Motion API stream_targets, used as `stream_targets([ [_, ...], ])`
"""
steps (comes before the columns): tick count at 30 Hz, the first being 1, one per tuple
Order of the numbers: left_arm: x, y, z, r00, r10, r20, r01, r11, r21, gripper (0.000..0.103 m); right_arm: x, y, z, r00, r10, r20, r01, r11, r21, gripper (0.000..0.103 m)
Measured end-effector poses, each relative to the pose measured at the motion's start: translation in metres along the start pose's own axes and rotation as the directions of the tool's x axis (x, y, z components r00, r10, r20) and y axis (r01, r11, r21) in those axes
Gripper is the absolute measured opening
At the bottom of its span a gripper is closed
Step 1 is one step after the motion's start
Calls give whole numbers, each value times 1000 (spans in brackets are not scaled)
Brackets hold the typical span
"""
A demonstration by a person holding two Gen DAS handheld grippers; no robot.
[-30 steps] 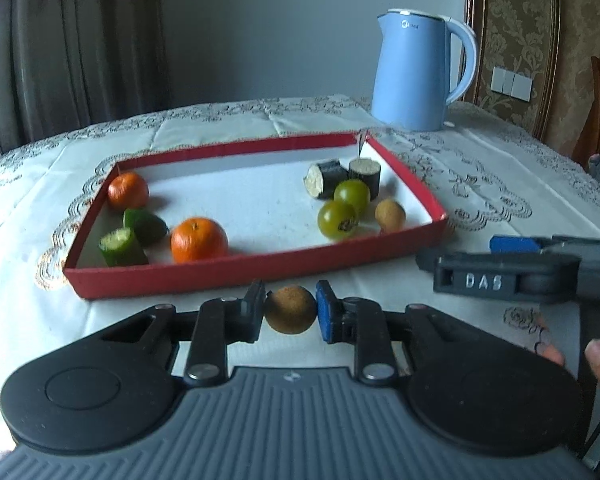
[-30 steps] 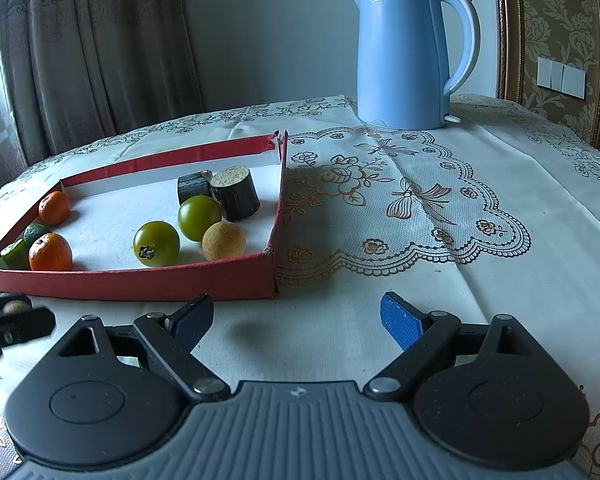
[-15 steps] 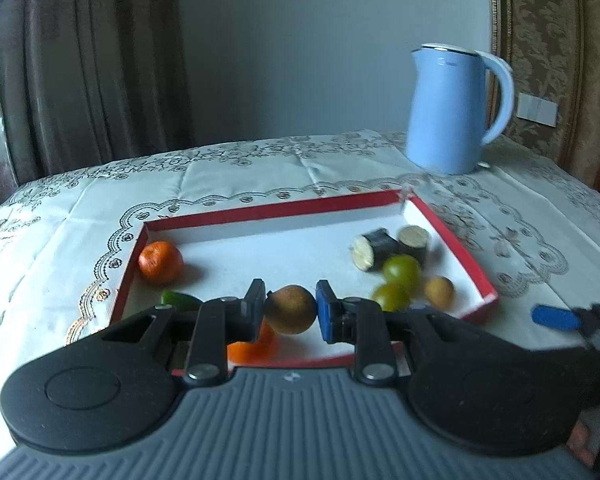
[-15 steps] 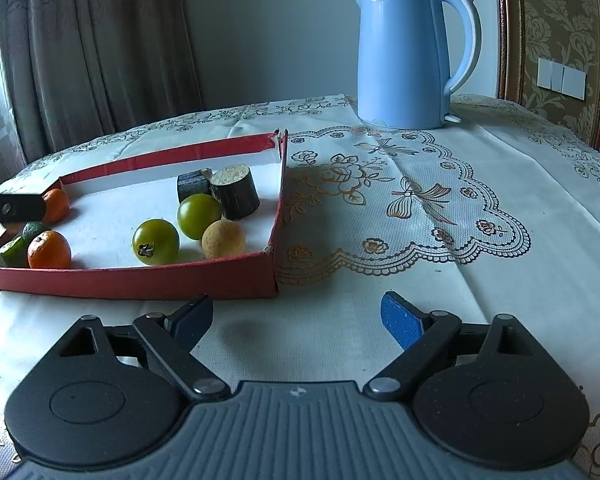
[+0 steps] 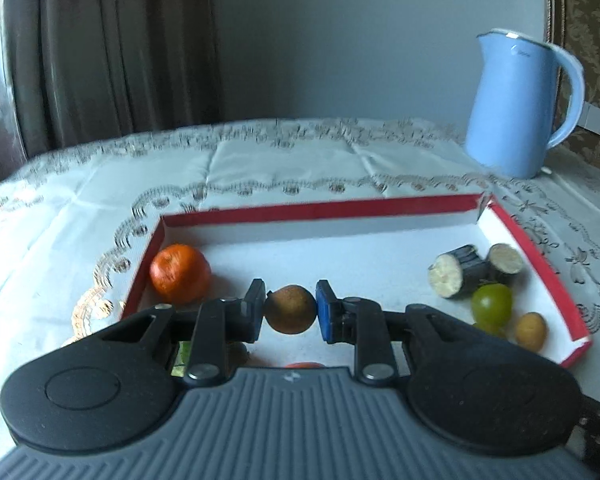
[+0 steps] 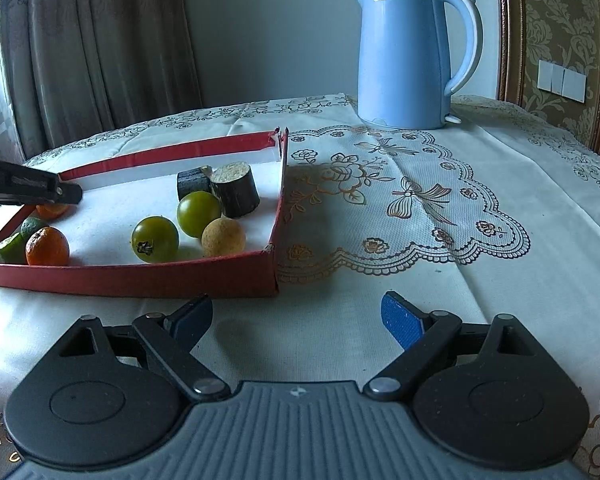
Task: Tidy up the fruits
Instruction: 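Carry the brown fruit with the left gripper into the tray and open, then withdraw the open left gripper from the tray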
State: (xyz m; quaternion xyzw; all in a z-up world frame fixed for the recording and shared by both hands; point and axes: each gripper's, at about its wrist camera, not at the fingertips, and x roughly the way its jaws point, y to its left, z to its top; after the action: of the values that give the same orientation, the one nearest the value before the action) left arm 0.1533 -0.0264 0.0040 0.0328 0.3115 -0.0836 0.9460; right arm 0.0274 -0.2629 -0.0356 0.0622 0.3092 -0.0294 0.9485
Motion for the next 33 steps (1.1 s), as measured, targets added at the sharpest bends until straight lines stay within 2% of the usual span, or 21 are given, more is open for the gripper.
stream_targets([
  [5, 23, 8, -6, 997, 5, -71, -7, 999, -32, 25, 0, 1, 0, 1000, -1, -2, 1, 1000, -3, 93],
  [15, 24, 4, -8, 999, 35, -36, -35, 999, -5, 30, 0, 1, 0, 1000, -2, -3, 1, 1000, -5, 93],
  [19, 22, 0, -12, 999, 28, -34, -27, 1000, 13, 47, 0, 1, 0, 1000, -3, -4, 3, 1000, -7, 94],
  [21, 21, 0, -14, 999, 37, -34, -37, 999, 13, 60, 0, 2, 0, 1000, -3, -5, 3, 1000, -10, 94],
  [25, 19, 0, -16, 999, 35, -34, -34, 999, 16, 62, 1, 4, 0, 1000, -9, -9, 9, 1000, -18, 94],
  [30, 10, -1, -19, 999, 42, -13, -42, 999, 23, 77, 1, 4, 0, 1000, -10, -10, 10, 1000, -20, 94],
  [33, 5, 1, -21, 999, 39, -4, -39, 999, 10, 81, 1, 5, 0, 1000, -13, -11, 13, 1000, -24, 94],
])
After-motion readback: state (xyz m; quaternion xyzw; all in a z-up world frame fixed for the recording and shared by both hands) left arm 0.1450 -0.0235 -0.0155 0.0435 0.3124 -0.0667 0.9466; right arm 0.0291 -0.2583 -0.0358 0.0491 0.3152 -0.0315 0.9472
